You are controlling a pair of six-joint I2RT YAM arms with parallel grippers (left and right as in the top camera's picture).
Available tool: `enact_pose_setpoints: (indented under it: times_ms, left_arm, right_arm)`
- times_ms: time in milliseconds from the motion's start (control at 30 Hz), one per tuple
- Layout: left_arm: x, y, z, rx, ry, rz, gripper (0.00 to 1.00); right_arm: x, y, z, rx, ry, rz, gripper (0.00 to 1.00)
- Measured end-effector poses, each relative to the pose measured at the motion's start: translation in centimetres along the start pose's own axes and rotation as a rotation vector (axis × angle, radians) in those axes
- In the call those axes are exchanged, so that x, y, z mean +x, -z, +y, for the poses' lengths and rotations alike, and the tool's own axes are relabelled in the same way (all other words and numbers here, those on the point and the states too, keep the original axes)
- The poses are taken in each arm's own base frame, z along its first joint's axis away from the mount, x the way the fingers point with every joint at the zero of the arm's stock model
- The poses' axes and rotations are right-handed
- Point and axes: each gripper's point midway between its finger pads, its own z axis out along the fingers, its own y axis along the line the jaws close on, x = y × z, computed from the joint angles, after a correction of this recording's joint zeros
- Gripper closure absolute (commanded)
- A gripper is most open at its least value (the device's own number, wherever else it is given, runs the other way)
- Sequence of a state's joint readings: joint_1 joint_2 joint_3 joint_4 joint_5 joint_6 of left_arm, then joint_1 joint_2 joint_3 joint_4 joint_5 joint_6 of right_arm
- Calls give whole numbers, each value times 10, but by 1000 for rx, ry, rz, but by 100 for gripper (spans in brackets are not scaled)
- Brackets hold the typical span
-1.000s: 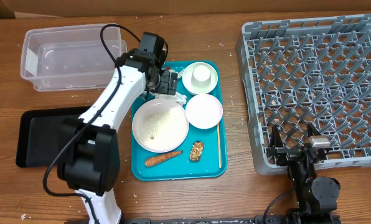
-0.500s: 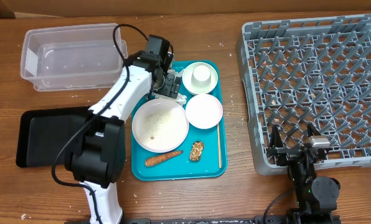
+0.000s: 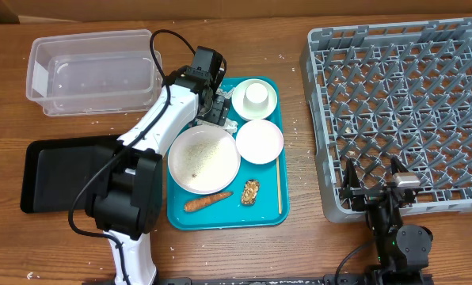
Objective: Sort waste into correct bins and load items into the dishwasher
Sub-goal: 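Grasp the white tissue with the left gripper and lift it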
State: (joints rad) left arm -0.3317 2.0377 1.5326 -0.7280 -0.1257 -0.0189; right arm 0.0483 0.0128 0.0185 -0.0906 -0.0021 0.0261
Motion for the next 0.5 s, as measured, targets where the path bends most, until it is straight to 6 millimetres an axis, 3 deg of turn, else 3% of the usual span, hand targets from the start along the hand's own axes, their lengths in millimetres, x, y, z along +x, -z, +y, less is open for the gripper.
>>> enact_pose_setpoints:
  times_ms: [400, 500]
  left_arm:
    - [-10, 0, -2, 10, 9, -39, 12]
    - [-9, -1, -2, 10, 10, -38, 18]
  right_arm:
    - [0, 0, 0, 0, 0, 0, 0]
    - [0, 0, 0, 0, 0, 0, 0]
